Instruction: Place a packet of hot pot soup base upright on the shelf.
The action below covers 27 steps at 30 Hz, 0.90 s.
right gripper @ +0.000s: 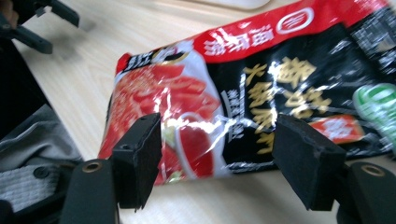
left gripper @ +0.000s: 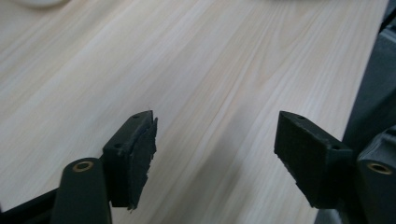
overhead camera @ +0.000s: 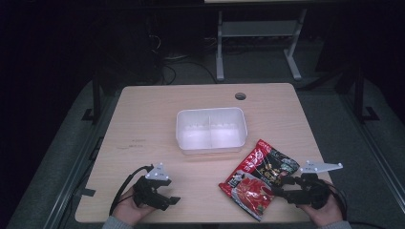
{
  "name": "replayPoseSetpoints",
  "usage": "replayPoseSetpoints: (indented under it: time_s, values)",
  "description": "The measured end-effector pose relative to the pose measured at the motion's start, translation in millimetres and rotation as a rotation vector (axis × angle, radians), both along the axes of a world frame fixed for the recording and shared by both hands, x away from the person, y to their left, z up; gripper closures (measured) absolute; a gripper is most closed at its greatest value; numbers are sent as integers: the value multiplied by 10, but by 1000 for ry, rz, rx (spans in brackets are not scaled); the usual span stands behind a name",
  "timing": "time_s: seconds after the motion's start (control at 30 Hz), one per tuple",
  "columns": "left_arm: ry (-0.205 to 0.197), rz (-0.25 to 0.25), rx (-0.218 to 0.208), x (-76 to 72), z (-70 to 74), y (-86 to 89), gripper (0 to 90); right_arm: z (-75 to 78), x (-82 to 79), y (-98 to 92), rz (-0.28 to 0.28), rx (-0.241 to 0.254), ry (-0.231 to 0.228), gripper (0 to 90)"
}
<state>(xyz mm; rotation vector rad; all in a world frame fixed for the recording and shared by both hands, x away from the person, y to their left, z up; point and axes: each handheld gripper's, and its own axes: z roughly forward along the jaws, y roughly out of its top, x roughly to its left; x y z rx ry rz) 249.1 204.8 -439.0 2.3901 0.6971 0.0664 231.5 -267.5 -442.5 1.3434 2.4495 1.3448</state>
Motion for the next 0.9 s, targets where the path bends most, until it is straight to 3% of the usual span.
replayPoseSetpoints:
  time_s: [0.03,0.13,0.17,0.37,0.53,0.73,0.9]
  values:
    - [18,-9,-22,23,27,-66,307,19,33,-9,-8,-9,1,322]
    - [35,-38,-33,49,52,-161,366,57,102,-34,-24,-10,3,322]
    - [37,-62,-16,65,66,-279,385,91,167,-58,-38,-12,5,322]
    - [33,-116,19,127,92,-568,424,155,309,-115,-62,-5,-5,322]
    - [27,-145,20,190,146,-824,456,190,462,-155,-83,-2,-3,326]
    - [26,-164,27,229,182,-1010,466,202,573,-174,-96,-7,-2,328]
    - [22,-183,46,282,223,-1179,581,216,657,-172,-106,-11,-1,330]
